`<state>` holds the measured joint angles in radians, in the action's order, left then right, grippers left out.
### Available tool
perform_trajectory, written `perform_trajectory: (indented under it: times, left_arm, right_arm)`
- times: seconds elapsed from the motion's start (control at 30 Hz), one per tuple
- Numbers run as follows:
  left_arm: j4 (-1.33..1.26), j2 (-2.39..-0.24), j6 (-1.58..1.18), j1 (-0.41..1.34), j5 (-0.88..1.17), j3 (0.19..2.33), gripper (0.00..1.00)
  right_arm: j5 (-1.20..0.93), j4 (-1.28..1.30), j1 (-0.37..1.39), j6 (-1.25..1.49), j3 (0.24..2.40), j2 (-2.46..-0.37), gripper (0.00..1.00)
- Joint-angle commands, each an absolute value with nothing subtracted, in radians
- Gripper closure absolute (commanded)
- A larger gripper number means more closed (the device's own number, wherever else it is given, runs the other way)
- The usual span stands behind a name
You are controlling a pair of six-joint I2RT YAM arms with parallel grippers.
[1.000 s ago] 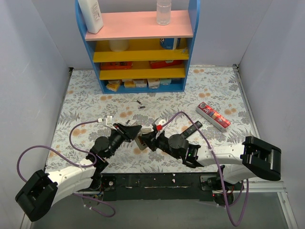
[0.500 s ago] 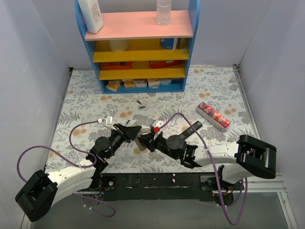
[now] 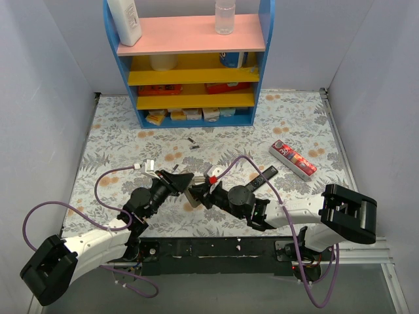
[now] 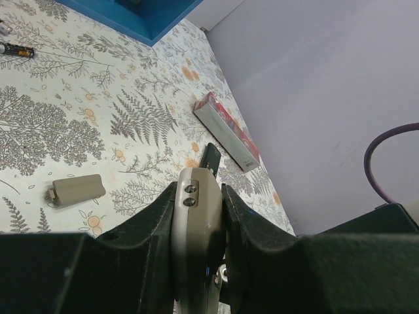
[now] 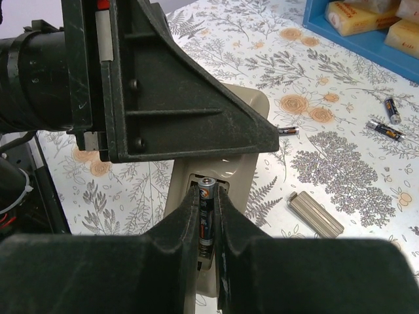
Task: Load the batteries into the remote control
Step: Load the battery into the remote control.
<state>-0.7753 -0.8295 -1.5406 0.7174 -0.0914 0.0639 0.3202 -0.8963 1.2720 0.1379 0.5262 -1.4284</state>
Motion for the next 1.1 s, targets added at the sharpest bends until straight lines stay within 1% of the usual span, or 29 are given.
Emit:
perform_trajectory:
  times: [0.0,0.1,0.33,0.57,1.07]
  left_arm:
    - [-0.772,-0.807,-1.529,0.723,-0.104,0.086,1.0]
    - [-0.77,-0.81,-1.52,0.723,-0.106,0.1,1.0]
    - [-0.755,-0.839,-1.514,0.724,-0.1,0.107,1.0]
    - [-0.765,-0.884,-1.516,0.724,-0.078,0.112,1.0]
    - [-0.756,-0.888,-1.509,0.724,-0.071,0.113,1.0]
  right_arm:
    - [0.341,-0.93,1.273,0.12,0.514,-1.451,0.97]
    - [0.339,-0.923,1.273,0.121,0.512,-1.462,0.95]
    - [0.353,-0.92,1.273,0.138,0.514,-1.467,0.87]
    - [0.432,-0.916,1.273,0.192,0.503,-1.477,0.83]
    - [0.466,-0.905,1.273,0.207,0.506,-1.485,0.73]
